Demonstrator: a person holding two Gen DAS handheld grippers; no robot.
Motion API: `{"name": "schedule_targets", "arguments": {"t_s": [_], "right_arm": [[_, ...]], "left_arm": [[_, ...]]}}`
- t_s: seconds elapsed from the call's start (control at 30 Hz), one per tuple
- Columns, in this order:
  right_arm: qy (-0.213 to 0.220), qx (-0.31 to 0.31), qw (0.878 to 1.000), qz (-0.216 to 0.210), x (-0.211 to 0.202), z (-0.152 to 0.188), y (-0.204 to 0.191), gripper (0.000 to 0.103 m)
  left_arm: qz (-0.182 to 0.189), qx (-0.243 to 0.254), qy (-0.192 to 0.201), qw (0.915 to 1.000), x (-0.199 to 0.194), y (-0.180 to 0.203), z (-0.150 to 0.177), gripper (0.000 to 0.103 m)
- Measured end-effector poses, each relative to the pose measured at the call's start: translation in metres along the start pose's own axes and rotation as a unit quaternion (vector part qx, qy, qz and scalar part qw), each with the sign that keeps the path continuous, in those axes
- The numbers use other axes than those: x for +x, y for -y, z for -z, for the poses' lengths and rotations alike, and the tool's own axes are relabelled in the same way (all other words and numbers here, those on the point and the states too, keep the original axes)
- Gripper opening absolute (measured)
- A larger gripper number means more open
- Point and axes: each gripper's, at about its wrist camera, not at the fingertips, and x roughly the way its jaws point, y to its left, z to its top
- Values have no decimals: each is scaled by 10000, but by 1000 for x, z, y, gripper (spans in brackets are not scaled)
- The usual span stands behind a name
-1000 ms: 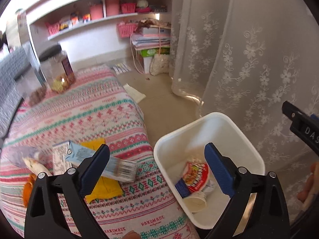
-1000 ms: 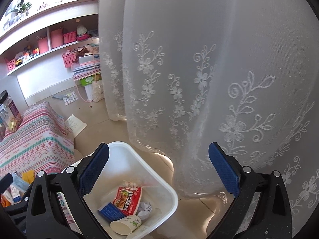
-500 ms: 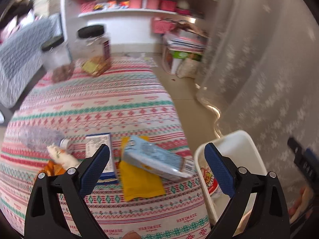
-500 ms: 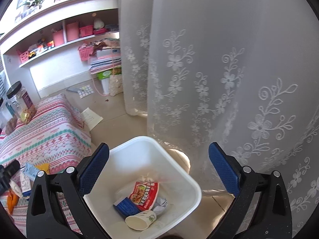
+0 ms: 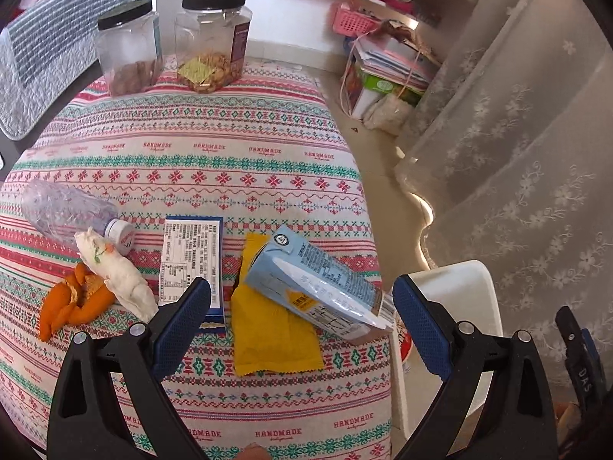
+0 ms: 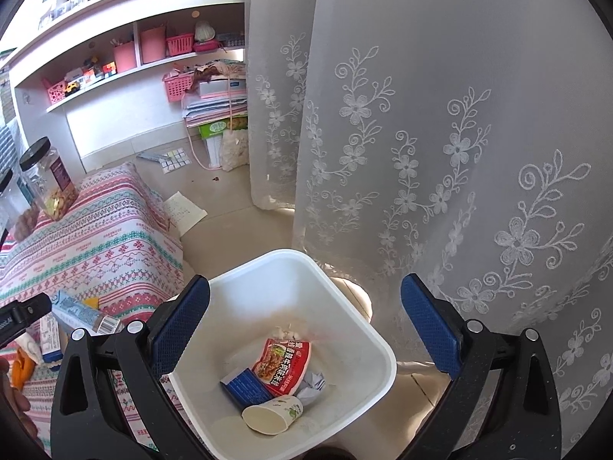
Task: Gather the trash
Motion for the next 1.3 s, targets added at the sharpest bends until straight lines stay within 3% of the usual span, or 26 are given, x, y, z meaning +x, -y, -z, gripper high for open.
{"name": "schedule_targets", "arguments": {"t_s": [0.2,0.47,0.5,0.57,0.77,1.17,1.23,1.3], "right_arm": [[-45,-76,10000,26,2,3,0,96],[-130,-40,9999,66,7,2,11,96],[-129,-37,9999,61,7,2,12,96],[-134,-38,9999,40,7,1,14,96],[-132,-20,9999,-61,3,1,15,96],[-133,110,9998,-50,3,-1,25,96],[-105,116,9999,-63,1,-2,25,96],[-36,104,9999,-44,-2,-2,24,96]], "left_arm": [[73,-688,-249,9973,22,-4,5,93],[-491,-1402,-398,9881,59,13,7,93],[-555,-1400,-395,9878,64,15,8,92],[-561,-1283,-392,9894,69,17,9,73],[-539,-891,-146,9945,62,20,5,45],[-371,-483,386,9974,31,36,4,41],[-191,-379,495,9979,22,36,3,41],[239,-239,508,9981,16,38,-2,41]]}}
